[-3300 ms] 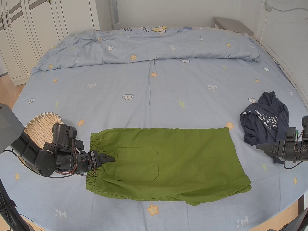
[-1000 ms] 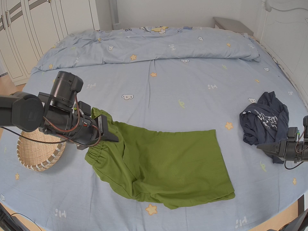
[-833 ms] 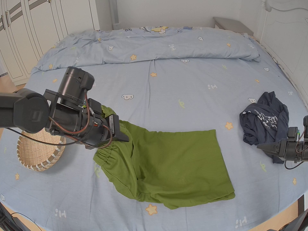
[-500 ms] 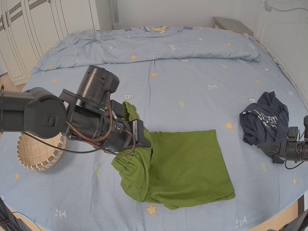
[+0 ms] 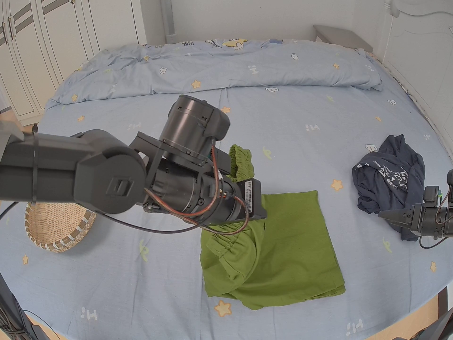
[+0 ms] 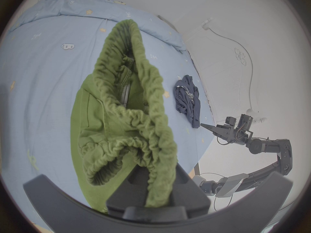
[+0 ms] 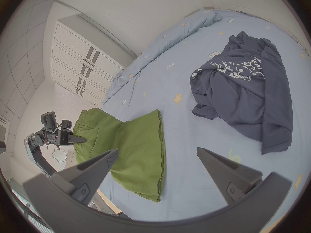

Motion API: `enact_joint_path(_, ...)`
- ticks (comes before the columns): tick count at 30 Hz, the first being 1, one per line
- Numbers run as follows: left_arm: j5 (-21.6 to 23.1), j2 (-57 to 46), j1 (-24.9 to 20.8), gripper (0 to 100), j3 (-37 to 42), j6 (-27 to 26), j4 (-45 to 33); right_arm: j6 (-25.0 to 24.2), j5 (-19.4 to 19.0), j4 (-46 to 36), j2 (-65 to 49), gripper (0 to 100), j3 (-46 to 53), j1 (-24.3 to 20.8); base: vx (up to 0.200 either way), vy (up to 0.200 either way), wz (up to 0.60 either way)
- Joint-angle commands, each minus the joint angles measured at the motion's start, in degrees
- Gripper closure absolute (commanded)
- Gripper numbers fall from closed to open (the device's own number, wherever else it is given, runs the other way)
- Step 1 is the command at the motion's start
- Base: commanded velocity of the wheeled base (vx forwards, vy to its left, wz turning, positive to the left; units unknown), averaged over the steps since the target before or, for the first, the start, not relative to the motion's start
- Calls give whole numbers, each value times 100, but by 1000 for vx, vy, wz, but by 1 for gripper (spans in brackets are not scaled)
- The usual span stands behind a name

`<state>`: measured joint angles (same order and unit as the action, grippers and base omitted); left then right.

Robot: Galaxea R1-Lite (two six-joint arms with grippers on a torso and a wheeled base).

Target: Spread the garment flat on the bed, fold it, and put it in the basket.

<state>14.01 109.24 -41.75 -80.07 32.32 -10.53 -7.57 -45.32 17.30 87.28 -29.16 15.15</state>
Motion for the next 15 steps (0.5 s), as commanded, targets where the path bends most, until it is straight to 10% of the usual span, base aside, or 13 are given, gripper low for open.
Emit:
enact_joint_path(1, -3, 150, -70, 100, -123, 3, 7, 1, -3, 2, -1, 0, -2, 5, 0, 0, 0)
enact_joint_path(15, -12, 449, -465, 100, -519, 38, -1, 1, -3, 2, -45, 0, -2, 5, 0, 0, 0)
